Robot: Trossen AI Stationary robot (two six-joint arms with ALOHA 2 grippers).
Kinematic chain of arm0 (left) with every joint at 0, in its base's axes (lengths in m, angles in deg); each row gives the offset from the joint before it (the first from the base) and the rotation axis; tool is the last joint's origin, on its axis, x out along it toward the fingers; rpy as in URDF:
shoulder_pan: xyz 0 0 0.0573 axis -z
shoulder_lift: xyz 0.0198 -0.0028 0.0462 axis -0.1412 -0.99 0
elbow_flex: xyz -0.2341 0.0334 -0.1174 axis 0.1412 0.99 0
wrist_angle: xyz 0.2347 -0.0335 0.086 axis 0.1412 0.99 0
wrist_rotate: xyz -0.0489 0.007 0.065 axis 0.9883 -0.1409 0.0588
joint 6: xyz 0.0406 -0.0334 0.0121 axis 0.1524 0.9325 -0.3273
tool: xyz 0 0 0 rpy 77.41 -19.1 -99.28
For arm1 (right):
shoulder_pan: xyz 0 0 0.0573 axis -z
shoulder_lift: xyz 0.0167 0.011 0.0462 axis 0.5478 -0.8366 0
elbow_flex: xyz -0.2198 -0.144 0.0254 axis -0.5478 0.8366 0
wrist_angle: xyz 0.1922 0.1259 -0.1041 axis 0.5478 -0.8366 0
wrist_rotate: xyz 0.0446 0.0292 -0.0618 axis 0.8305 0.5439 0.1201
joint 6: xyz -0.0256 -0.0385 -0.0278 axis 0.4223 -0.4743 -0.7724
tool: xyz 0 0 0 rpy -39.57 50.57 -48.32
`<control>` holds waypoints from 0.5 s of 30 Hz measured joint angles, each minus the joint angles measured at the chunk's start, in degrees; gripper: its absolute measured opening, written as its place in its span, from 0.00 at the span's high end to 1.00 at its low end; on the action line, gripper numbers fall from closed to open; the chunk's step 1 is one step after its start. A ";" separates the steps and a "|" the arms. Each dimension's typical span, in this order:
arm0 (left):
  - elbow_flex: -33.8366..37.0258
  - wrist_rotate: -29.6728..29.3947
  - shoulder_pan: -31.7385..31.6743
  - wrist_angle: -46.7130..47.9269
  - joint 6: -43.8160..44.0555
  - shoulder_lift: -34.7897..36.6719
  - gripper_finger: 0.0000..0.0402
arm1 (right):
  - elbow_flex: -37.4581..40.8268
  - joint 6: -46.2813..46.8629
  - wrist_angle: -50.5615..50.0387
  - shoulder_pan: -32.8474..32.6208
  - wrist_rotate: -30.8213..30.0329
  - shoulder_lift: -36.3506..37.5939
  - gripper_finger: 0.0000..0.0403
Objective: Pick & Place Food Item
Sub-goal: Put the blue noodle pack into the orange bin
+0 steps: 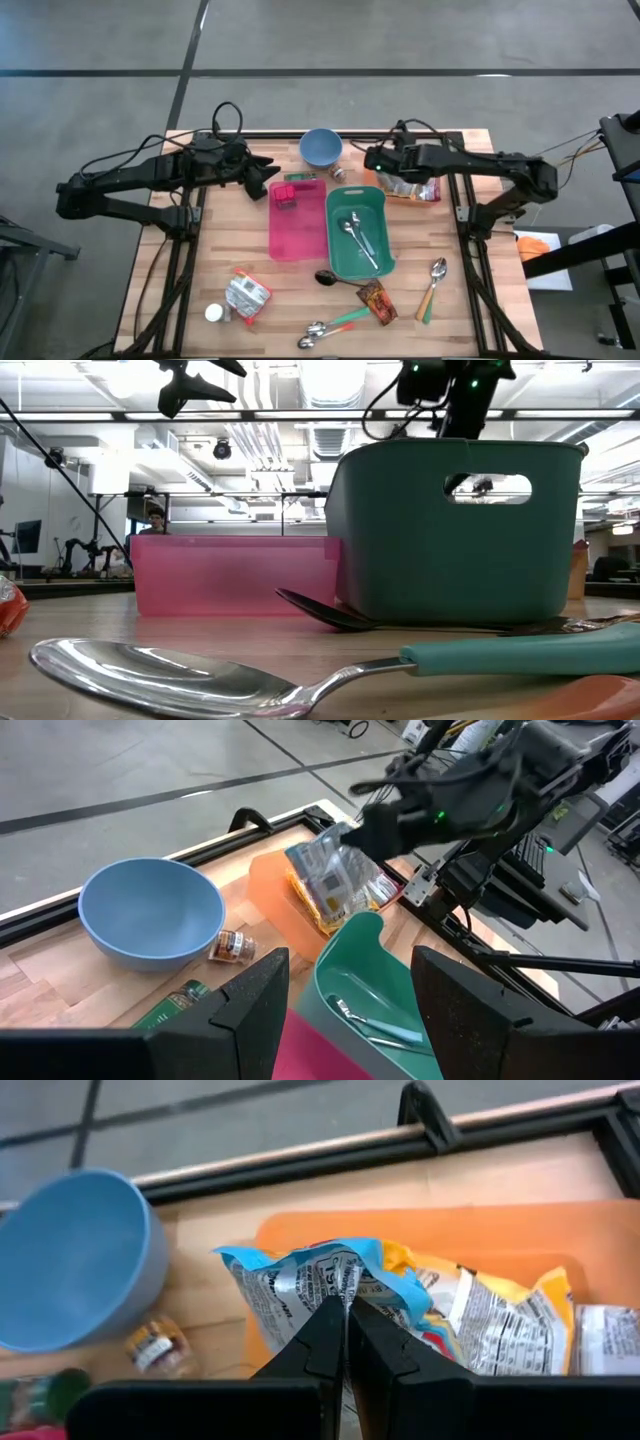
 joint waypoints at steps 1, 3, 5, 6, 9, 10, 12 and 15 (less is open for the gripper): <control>0.00 0.00 0.00 0.03 0.00 0.00 0.47 | 0.00 0.02 0.00 0.00 0.39 -0.74 0.98; 0.00 0.00 -0.01 0.17 0.00 0.00 0.47 | 0.00 0.06 -0.09 0.00 0.73 -2.09 0.98; 0.00 0.00 0.00 0.18 0.00 0.00 0.47 | 0.00 0.10 -0.11 0.00 0.82 -3.27 0.98; 0.00 0.00 0.00 0.18 0.00 0.00 0.47 | 0.00 0.09 -0.14 0.01 0.90 -3.81 0.98; 0.00 0.00 -0.02 0.18 -0.02 0.00 0.47 | 0.00 -0.37 -0.15 0.21 0.99 -5.58 0.98; 0.00 0.00 -0.01 0.19 -0.02 0.00 0.47 | 0.00 -0.37 -0.15 0.24 1.14 -6.09 0.98; 0.00 0.00 0.00 0.20 -0.03 0.00 0.47 | 0.00 -0.42 -0.15 0.24 1.23 -7.21 0.98; 0.00 0.00 -0.02 0.21 -0.04 0.00 0.47 | 0.00 -1.33 -0.16 0.24 1.86 -9.04 0.98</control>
